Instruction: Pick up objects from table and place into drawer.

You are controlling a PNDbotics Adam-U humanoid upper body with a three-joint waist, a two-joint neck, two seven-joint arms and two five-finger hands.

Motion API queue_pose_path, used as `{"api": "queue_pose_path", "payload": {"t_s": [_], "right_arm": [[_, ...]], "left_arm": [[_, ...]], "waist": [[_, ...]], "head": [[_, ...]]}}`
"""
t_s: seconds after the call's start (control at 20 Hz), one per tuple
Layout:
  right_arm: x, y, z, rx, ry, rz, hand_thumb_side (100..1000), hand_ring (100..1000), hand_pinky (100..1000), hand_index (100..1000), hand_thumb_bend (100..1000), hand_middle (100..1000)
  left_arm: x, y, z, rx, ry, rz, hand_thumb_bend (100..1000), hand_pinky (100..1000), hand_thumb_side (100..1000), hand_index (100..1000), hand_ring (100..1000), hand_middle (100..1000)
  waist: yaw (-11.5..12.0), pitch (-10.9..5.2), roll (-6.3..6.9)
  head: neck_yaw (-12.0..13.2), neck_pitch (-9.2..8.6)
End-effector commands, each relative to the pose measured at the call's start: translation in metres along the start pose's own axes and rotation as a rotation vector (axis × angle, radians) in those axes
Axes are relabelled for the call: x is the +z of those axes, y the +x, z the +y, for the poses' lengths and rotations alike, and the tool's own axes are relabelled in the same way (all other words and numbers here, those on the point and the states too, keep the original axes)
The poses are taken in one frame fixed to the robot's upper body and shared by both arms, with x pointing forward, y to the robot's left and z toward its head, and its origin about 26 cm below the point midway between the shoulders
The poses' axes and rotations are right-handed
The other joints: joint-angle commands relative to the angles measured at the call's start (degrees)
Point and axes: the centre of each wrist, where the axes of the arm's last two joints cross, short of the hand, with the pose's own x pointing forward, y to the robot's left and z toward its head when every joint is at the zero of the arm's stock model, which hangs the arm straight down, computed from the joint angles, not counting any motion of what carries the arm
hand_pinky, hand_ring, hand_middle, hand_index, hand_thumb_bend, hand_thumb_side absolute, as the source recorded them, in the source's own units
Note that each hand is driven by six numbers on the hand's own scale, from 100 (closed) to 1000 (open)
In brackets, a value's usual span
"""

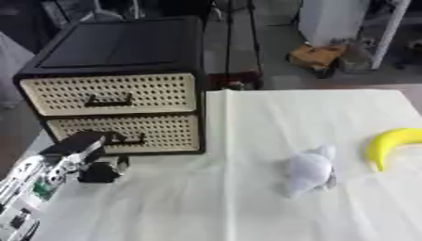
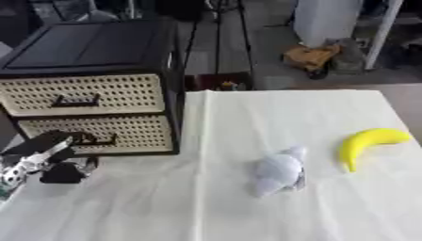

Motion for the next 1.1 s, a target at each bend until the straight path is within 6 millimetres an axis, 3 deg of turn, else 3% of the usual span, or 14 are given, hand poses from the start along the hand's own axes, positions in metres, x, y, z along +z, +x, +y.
{"api": "queue_pose_path", "payload": {"t_s": [0.05, 1.1], "right_arm": [[-0.01, 0.004, 0.0, -0.02, -0.02, -0.032, 930, 718, 679, 745, 100, 615], [-0.009, 0.005, 0.002, -0.032, -0.023, -0.027, 930, 717, 680, 744, 100, 613]], "left_arm": [[0.0, -0.002, 0.015, -0.024, 0.06, 0.016, 100, 100, 450, 903, 100, 100], [-0.01, -0.007, 0.024, -0.082, 0.109, 0.078, 100, 100, 445, 890, 100, 100]], "waist": [[-0.1, -0.84, -0.05], [-1.2, -0.15, 0.13]], "head": [[0.3, -0.93], [1.3, -2.43]]}}
